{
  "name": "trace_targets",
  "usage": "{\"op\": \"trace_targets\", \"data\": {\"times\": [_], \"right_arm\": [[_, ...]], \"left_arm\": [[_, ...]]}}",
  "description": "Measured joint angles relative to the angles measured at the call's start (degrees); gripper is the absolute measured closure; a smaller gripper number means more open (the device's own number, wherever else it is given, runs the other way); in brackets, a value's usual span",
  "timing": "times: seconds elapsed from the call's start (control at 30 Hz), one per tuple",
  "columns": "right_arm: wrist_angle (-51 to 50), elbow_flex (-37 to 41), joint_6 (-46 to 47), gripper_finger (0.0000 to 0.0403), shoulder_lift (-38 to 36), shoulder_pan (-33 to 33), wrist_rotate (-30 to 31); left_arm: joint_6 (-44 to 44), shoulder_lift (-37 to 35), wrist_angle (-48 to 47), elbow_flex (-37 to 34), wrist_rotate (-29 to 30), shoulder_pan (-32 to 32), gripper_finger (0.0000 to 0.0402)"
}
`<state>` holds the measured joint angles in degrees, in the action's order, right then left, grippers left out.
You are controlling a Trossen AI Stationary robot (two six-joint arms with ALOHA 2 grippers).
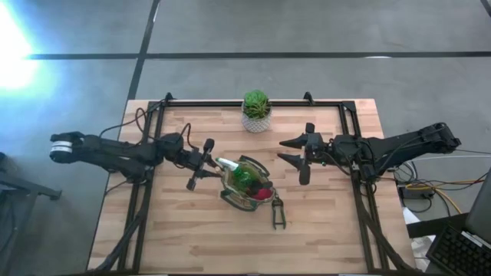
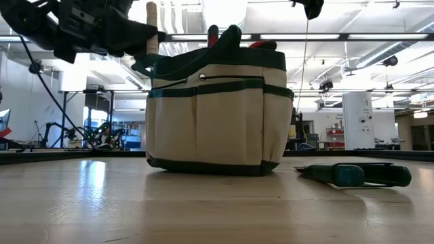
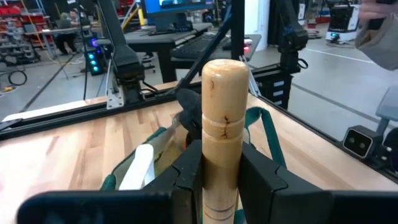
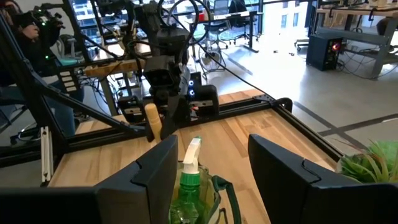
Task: Pick & Place Garden tools in Gardening bag
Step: Put the brown trowel into the white gardening bag
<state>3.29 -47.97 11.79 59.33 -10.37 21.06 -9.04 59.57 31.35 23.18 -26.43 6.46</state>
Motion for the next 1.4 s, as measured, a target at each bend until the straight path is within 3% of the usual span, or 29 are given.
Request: {"op": "trace_targets", "data": {"times": [1.07,1.4], "right_arm": [[-0.02,0.00,1.09,0.0213,0.01,0.00,-0.04],[-0.07,0.00,1.09,0.0213,0.02,0.00,-0.13]], "left_arm": [[-1.31,12.05,5.63,-0.02,-8.81,6.30,0.0328],[-0.70,16.07,16.14,-2.33,-9.03,6.29,0.0328]]}}
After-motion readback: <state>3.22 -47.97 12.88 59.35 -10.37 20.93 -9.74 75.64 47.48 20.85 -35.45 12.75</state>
